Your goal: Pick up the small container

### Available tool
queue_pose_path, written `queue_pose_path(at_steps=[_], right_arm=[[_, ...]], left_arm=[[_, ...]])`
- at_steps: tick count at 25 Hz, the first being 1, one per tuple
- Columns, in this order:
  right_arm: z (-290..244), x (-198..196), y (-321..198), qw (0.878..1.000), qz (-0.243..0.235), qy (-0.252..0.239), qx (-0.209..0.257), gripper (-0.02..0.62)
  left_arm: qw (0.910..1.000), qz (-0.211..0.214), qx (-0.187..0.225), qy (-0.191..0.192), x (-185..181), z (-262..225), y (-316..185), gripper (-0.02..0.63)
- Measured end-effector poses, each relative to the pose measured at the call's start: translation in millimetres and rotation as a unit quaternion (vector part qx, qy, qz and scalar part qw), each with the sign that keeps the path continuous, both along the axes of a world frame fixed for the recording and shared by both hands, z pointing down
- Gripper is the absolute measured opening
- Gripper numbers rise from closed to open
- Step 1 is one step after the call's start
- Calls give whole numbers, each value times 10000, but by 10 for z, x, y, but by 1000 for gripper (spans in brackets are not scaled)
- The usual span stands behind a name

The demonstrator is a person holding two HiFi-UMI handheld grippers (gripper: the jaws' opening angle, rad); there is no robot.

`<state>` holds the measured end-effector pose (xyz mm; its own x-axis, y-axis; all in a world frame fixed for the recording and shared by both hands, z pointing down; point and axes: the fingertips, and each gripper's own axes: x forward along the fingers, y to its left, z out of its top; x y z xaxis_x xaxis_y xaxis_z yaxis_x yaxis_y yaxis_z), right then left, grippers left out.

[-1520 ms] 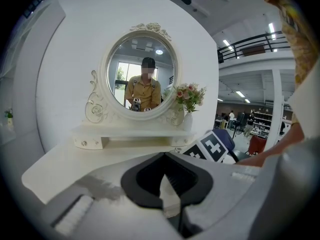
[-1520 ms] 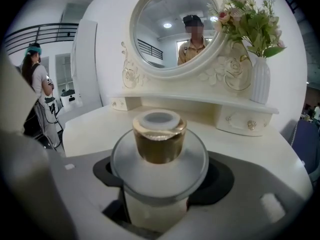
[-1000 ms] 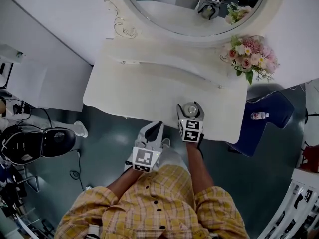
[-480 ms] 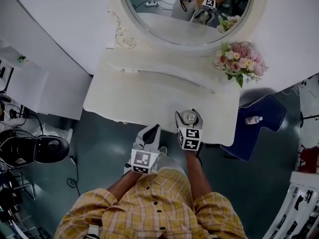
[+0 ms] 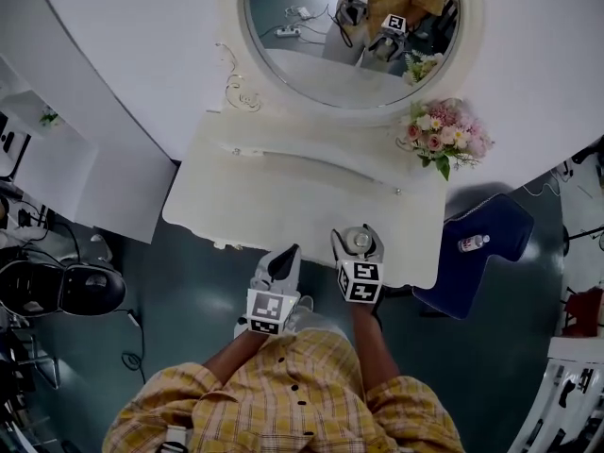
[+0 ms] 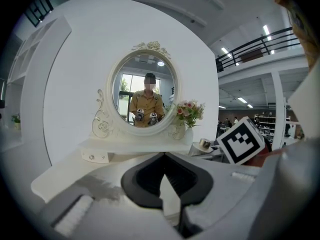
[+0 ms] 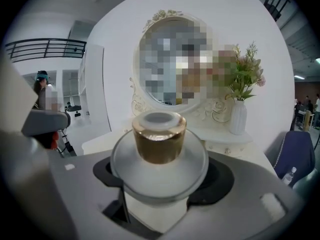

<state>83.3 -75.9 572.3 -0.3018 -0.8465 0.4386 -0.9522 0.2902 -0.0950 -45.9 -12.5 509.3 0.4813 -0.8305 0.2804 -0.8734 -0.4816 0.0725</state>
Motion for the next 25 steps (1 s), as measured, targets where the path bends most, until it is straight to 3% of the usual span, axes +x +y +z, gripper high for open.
queue_pose_path(at_steps=[25], right_arm=[[-873,-111,412,9982,-53,-333,487,336]], left_arm=[[9993,146,355,30,-50,-353,-17,0]])
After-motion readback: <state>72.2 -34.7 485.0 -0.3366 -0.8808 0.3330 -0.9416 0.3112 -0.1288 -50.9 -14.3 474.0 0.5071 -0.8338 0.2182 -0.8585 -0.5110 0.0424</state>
